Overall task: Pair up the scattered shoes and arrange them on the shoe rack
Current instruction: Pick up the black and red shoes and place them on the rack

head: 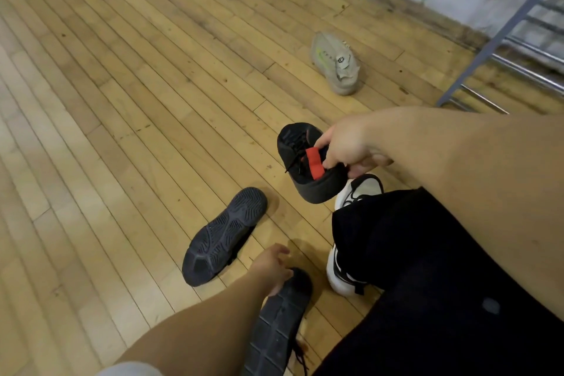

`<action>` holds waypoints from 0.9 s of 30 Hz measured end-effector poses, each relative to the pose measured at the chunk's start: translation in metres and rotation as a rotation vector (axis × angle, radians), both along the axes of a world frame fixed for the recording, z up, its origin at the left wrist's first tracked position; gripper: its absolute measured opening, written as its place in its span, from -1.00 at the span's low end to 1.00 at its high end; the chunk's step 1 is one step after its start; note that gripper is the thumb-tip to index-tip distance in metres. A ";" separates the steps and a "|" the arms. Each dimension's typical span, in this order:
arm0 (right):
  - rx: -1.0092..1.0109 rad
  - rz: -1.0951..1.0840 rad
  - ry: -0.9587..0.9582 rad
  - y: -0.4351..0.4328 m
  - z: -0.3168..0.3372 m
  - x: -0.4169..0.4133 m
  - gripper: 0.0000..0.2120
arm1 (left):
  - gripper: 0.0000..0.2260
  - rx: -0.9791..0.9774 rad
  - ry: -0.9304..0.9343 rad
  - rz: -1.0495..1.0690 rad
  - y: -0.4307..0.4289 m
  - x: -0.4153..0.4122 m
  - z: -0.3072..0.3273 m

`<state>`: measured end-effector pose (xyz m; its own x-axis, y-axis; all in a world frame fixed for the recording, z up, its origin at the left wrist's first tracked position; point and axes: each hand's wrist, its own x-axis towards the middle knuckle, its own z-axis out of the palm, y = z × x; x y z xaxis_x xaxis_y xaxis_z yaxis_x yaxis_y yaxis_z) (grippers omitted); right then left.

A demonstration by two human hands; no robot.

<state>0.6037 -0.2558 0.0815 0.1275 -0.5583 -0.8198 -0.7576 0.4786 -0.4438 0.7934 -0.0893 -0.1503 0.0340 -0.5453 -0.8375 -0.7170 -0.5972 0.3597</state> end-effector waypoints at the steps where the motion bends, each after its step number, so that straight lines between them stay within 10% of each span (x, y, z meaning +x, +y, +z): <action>1: 0.004 -0.006 -0.003 -0.001 -0.001 0.000 -0.64 | -0.56 -0.010 -0.004 -0.013 -0.003 -0.001 0.001; 12: -0.016 -0.136 0.031 -0.012 -0.001 -0.011 -0.64 | -0.51 -0.143 0.068 -0.266 -0.088 0.002 0.061; 20: -0.032 -0.395 0.121 -0.014 0.000 -0.031 -0.61 | -0.38 -0.667 0.210 -0.192 -0.143 0.015 0.189; 27: -0.071 -0.417 0.103 -0.012 0.007 -0.031 -0.62 | -0.24 -0.484 0.058 -0.223 -0.109 0.011 0.126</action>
